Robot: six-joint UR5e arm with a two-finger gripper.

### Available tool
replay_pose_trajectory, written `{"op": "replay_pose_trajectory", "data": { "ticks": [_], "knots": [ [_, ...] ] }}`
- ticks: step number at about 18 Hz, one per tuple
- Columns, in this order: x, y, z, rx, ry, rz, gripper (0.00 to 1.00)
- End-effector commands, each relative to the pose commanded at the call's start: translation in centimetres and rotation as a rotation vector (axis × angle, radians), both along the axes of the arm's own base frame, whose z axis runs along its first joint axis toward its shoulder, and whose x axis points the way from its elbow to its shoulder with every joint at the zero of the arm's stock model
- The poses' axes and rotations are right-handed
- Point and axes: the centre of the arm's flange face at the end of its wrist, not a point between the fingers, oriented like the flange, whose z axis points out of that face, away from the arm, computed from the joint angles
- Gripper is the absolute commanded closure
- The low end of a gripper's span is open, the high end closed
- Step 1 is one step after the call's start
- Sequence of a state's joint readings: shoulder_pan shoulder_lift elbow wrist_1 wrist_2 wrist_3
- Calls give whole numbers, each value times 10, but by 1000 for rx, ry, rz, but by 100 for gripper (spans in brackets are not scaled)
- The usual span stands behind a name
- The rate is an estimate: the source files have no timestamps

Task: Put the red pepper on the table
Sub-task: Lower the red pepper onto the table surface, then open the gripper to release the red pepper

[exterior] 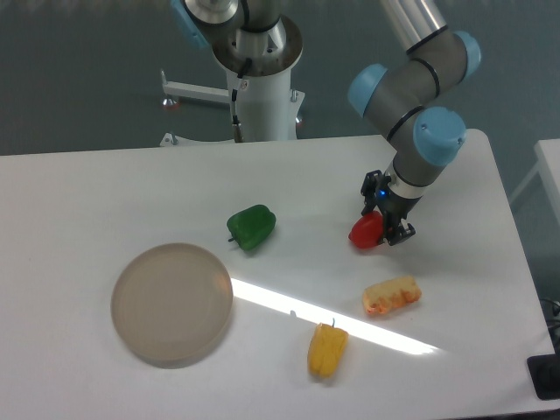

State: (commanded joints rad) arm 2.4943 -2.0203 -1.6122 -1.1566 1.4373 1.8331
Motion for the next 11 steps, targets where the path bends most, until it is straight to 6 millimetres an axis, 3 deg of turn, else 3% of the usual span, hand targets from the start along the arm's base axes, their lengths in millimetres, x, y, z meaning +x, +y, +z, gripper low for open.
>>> {"op": "replay_pose_trajectory", "data": {
  "ticks": [3, 11],
  "knots": [
    [0, 0, 0, 0, 0, 0, 30],
    [-1, 1, 2, 4, 5, -2, 8]
  ]
}}
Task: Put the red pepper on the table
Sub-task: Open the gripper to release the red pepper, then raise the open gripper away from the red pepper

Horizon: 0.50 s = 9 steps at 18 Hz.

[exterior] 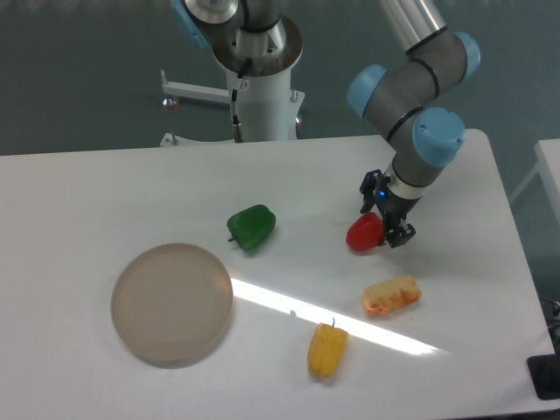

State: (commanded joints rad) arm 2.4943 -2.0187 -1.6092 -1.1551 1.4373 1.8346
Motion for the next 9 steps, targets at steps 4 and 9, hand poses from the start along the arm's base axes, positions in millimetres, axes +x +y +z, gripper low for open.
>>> {"op": "replay_pose_trajectory", "data": {
  "ticks": [4, 9],
  "knots": [
    [-7, 0, 10, 12, 16, 6, 0],
    [-21, 4, 36, 32, 61, 10, 0]
  ]
}}
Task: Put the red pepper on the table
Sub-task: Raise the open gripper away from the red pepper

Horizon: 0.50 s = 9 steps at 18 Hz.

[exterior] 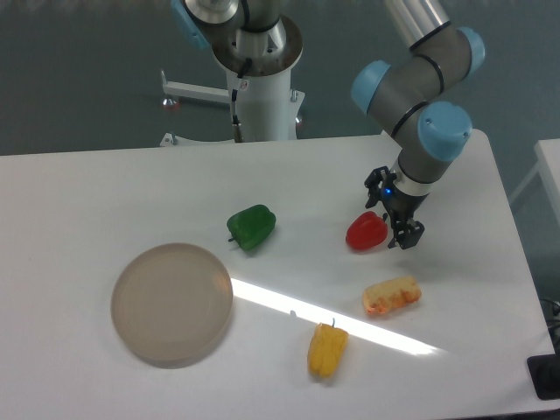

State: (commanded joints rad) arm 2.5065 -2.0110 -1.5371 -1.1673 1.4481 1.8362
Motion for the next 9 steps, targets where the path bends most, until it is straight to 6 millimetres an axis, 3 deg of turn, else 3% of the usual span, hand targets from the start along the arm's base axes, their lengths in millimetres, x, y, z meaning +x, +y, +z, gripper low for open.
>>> {"op": "replay_pose_trajectory", "data": {
  "ticks": [9],
  "knots": [
    [-18, 12, 37, -8, 113, -3, 0]
  ]
}}
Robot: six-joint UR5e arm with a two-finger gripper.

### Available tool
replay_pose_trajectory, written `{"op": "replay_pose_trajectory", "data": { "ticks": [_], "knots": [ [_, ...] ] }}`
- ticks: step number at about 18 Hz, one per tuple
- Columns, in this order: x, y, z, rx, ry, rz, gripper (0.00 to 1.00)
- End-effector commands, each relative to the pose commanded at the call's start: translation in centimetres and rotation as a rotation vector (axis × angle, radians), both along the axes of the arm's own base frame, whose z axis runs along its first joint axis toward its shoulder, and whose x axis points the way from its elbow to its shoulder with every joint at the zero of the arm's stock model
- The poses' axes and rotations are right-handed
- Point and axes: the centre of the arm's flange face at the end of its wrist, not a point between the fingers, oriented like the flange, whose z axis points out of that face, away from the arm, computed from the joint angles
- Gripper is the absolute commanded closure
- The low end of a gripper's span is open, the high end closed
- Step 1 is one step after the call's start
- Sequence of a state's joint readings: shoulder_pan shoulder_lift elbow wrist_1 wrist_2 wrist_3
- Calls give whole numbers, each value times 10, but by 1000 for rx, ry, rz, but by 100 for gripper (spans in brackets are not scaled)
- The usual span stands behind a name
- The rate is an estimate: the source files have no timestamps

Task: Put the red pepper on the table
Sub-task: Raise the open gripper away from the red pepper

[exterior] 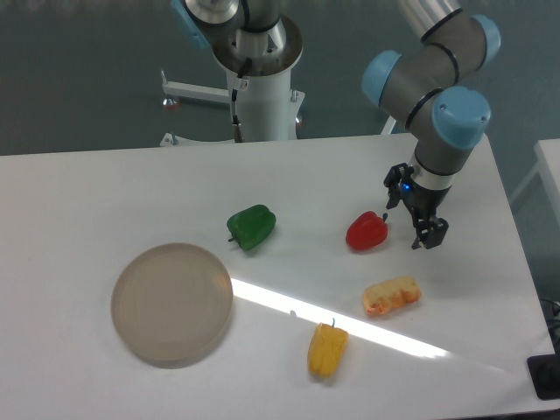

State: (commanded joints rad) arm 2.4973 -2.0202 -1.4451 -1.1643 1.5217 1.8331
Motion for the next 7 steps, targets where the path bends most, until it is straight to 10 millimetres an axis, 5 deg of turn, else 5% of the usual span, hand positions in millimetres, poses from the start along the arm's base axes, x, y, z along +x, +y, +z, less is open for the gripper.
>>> {"op": "replay_pose_trajectory", "data": {
  "ticks": [7],
  "knots": [
    [-8, 6, 14, 22, 26, 21, 0]
  ]
}}
